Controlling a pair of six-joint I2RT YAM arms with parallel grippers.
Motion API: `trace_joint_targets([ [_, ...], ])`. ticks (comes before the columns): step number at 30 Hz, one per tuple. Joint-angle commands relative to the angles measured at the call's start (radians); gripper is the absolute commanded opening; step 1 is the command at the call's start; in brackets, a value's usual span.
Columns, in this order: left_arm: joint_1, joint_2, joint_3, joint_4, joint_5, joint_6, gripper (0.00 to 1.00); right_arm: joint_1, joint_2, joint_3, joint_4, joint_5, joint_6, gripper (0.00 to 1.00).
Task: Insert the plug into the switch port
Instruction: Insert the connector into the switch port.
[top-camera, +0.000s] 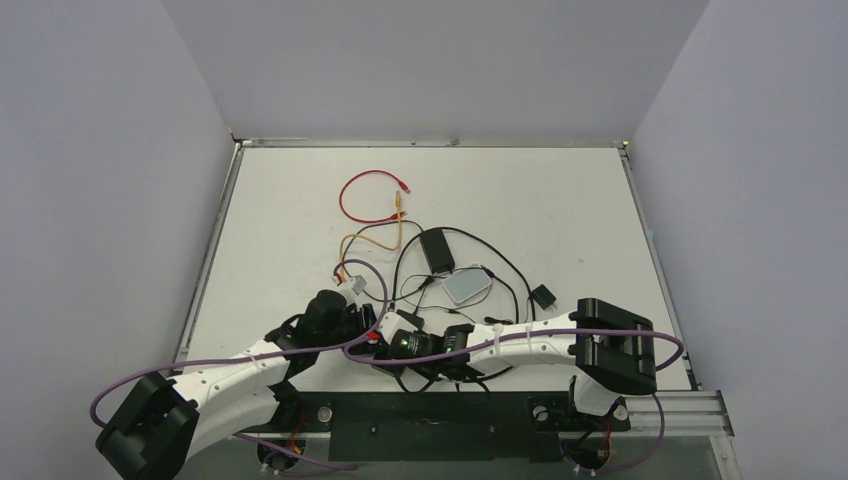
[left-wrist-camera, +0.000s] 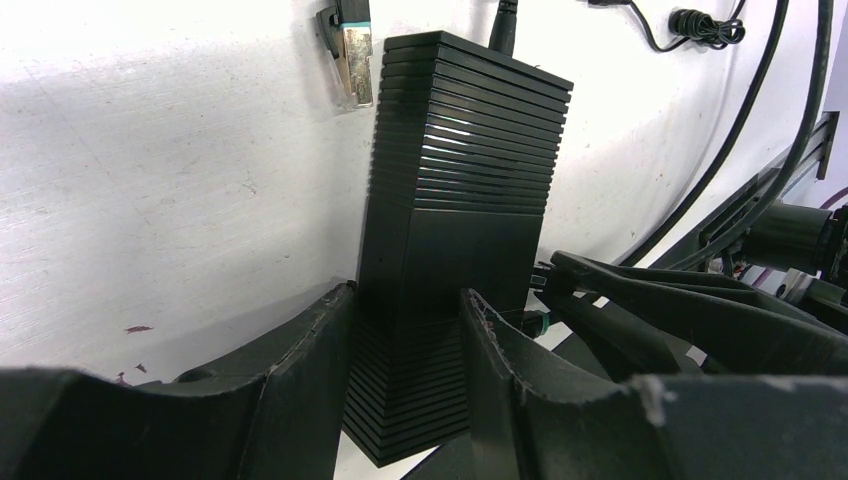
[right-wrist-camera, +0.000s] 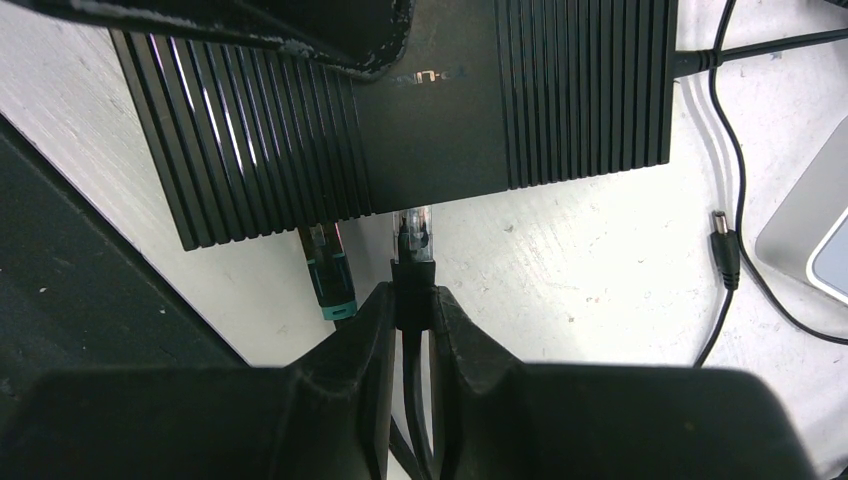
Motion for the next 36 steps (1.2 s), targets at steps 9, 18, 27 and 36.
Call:
trace_joint_targets([
  [9,-0.002,-0.002,-0.01,0.061,0.072,0.012,0.38,0.005,-0.015,-0.037,0.285,0.036,-0.004,0.0],
  [18,-0.001,0.0,-0.024,0.087,0.097,0.014,0.35,0.0,-0.052,-0.091,0.42,0.08,-0.055,0.0],
  [27,-0.002,-0.015,-0.056,0.13,0.137,-0.003,0.3,-0.031,-0.063,-0.114,0.557,0.033,-0.094,0.0],
  [36,-0.004,0.006,-0.078,0.195,0.179,-0.018,0.29,-0.064,-0.059,-0.075,0.619,-0.028,-0.159,0.0],
])
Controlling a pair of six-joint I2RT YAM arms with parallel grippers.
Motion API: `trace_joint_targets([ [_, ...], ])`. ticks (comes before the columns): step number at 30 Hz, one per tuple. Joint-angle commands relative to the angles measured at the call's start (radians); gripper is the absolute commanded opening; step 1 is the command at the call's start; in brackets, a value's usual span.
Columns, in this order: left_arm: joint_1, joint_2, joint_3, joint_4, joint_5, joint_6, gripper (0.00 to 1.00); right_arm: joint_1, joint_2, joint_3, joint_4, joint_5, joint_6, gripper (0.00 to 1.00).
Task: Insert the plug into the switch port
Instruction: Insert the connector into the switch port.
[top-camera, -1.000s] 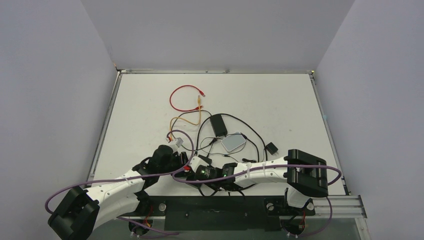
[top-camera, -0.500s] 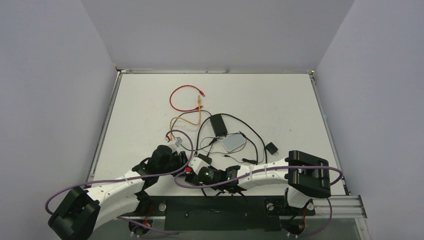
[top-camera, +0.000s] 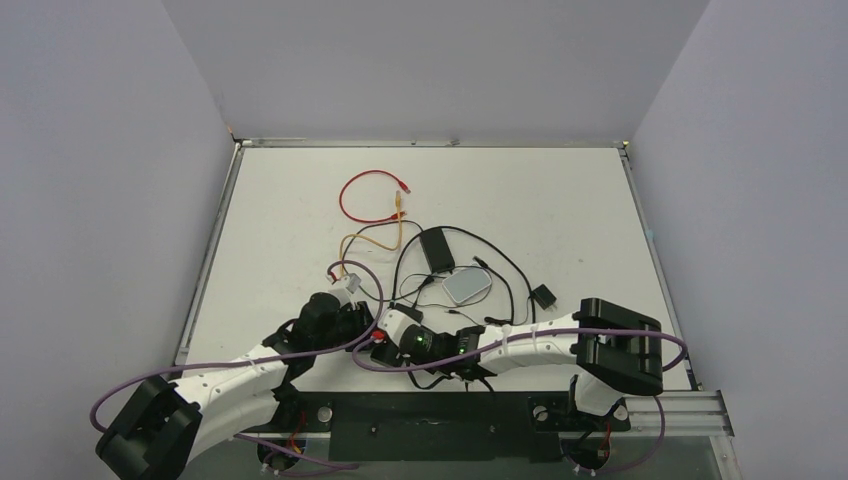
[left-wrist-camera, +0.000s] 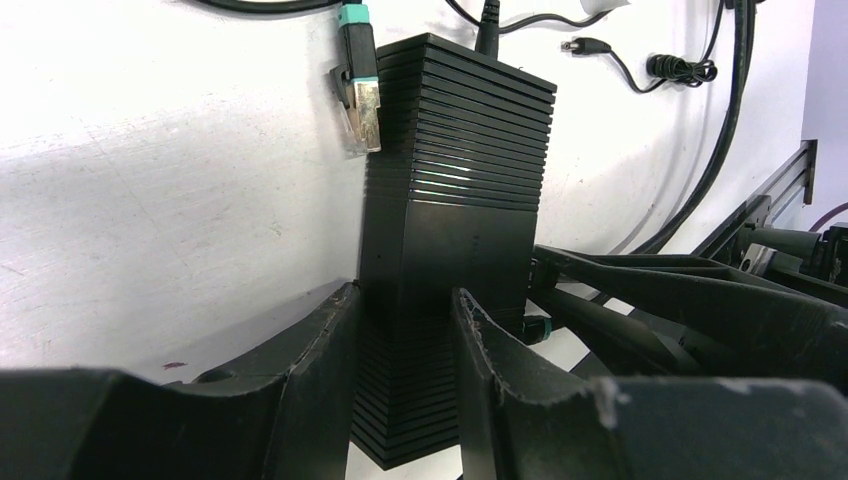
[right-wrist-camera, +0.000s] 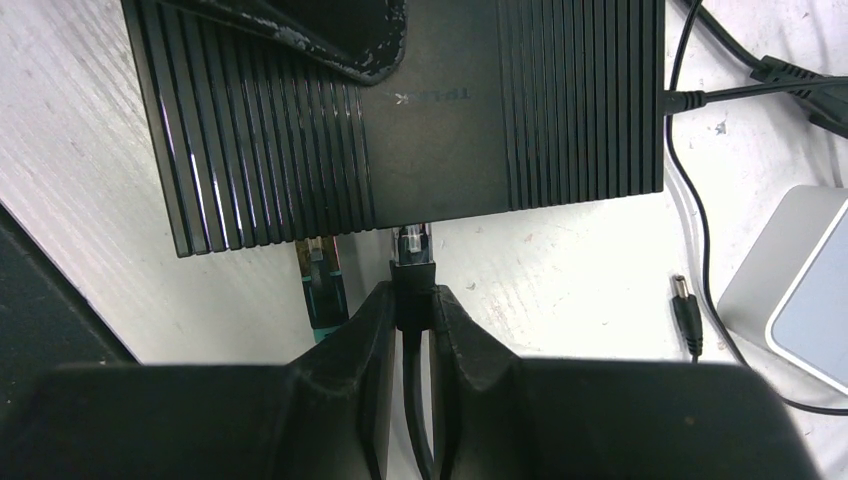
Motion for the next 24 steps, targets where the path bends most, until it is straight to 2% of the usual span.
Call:
trace_joint_targets([
  [1,-0.03,0.029,-0.018,0.072,0.196,-0.034,0.29,-0.023,-0.023,0.069,0.347,-0.042,-0.046,0.0],
  [12,-0.059,0.028,-0.008,0.08,0.211,-0.03,0.27,-0.043,-0.014,0.094,0.389,-0.104,-0.108,0.0],
  [17,-0.06,-0.043,0.029,-0.007,0.197,-0.022,0.28,-0.043,-0.067,0.071,0.336,-0.114,-0.109,0.0],
  [24,-0.056,-0.165,0.098,-0.175,0.119,-0.002,0.35,-0.046,-0.11,0.049,0.171,-0.152,-0.115,0.0],
])
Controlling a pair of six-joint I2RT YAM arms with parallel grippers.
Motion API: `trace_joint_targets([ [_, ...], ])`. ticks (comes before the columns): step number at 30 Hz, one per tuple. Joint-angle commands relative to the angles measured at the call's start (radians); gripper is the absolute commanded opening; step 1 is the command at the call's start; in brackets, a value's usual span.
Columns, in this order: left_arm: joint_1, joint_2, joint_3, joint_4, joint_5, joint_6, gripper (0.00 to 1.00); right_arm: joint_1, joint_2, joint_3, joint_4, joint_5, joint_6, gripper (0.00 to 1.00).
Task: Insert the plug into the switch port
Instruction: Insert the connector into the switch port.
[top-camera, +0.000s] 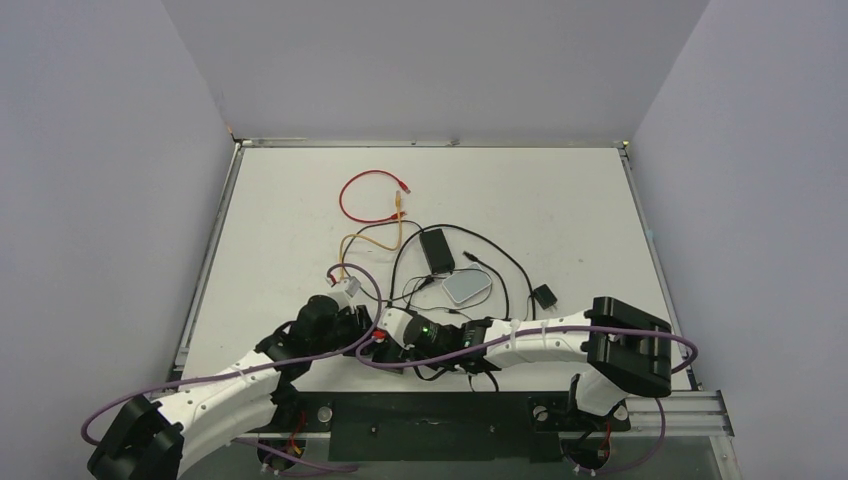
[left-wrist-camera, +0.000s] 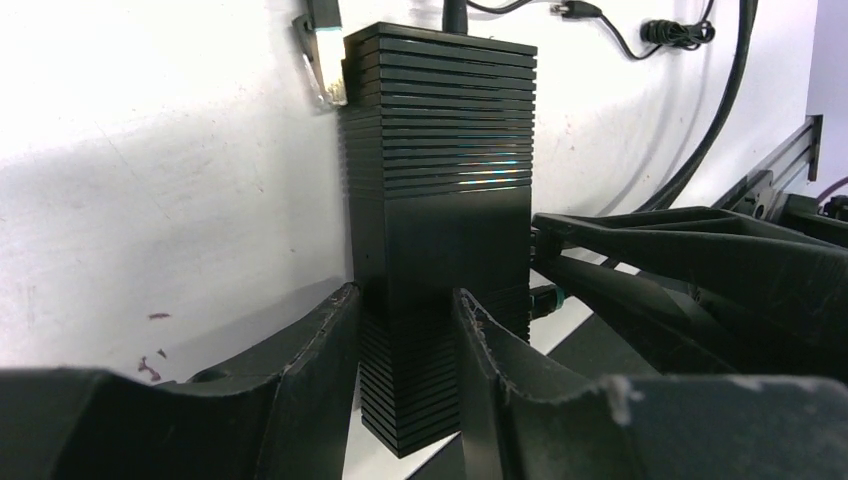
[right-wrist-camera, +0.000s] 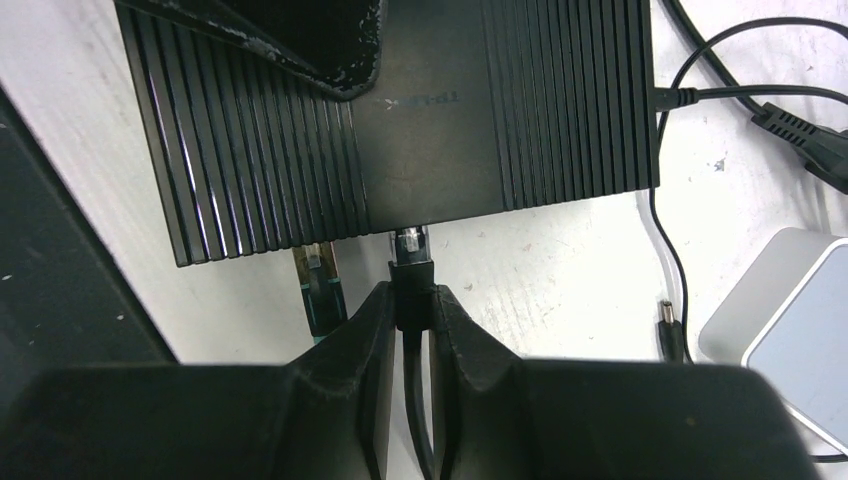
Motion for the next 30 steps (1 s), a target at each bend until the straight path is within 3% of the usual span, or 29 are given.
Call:
trace_joint_targets([
  [1,-0.034,-0.065,0.1,-0.084,0.121,-0.005,0.35,-0.002,-0.075,0.043,0.17,-0.05,-0.003,0.0],
  [10,-0.028,-0.131,0.105,-0.189,0.039,-0.03,0.37,0.0,-0.095,0.002,0.035,-0.05,0.042,0.22],
  [16,-0.028,-0.181,0.095,-0.224,0.003,-0.067,0.37,-0.005,-0.183,-0.022,-0.03,0.119,0.062,0.37],
  [24,-0.027,-0.354,0.171,-0.37,-0.104,-0.098,0.43,-0.075,-0.358,0.011,-0.029,0.286,0.037,0.41],
  [30,-0.024,-0.417,0.28,-0.485,-0.16,-0.079,0.54,-0.15,-0.335,0.088,0.055,0.355,0.041,0.49],
])
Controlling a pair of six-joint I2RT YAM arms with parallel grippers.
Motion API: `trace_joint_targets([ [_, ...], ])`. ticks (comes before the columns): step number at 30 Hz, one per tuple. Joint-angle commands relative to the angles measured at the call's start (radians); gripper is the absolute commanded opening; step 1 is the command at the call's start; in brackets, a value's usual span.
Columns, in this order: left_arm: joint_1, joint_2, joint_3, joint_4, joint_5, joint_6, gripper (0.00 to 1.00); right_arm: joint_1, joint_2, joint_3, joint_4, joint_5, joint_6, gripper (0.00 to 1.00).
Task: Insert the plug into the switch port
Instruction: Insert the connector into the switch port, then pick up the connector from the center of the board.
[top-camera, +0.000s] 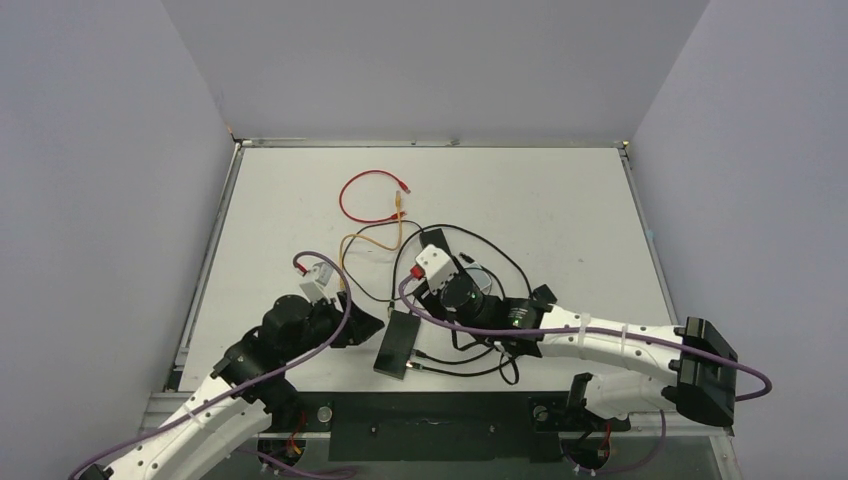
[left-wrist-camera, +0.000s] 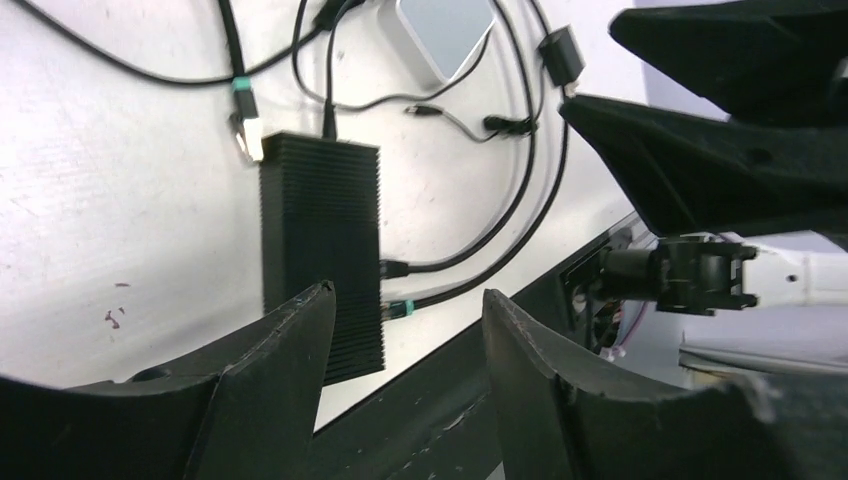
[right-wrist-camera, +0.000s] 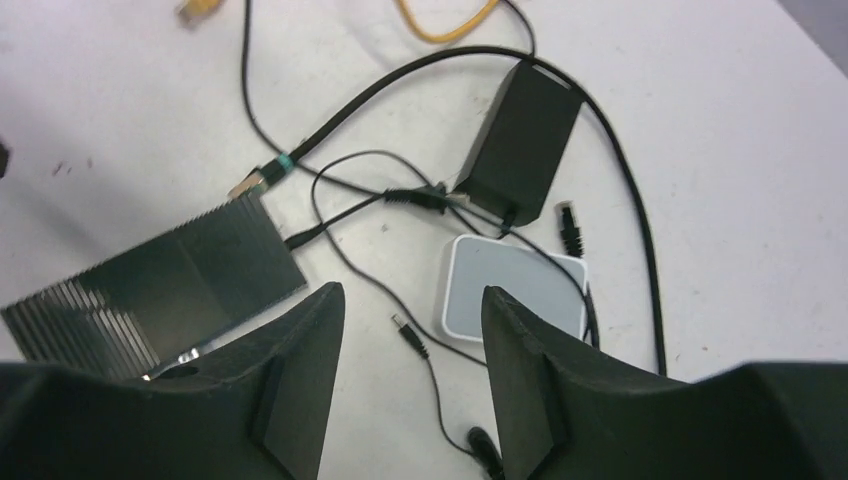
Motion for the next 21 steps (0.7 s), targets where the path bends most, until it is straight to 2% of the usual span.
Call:
trace_joint_targets([
  [1,0.0,-0.032,0.13,-0.113,-0.067,0.015,0.54,-0.058,0.031,0.094,0.108,0.084,0.007,0.52],
  [8,0.0,-0.055,0.287,-0.241,-0.166,0.055,0.55,-0.133,0.174,0.234,0.165,0.063,0.025,0.63],
  [14,0.0,-0.055,0.405,-0.334,-0.251,0.071,0.55,-0.212,0.364,0.446,0.087,-0.131,0.009,0.67],
  [21,0.0,-0.088,0.422,-0.361,-0.261,0.081,0.55,-0.253,0.567,0.658,-0.015,-0.395,-0.116,0.67],
])
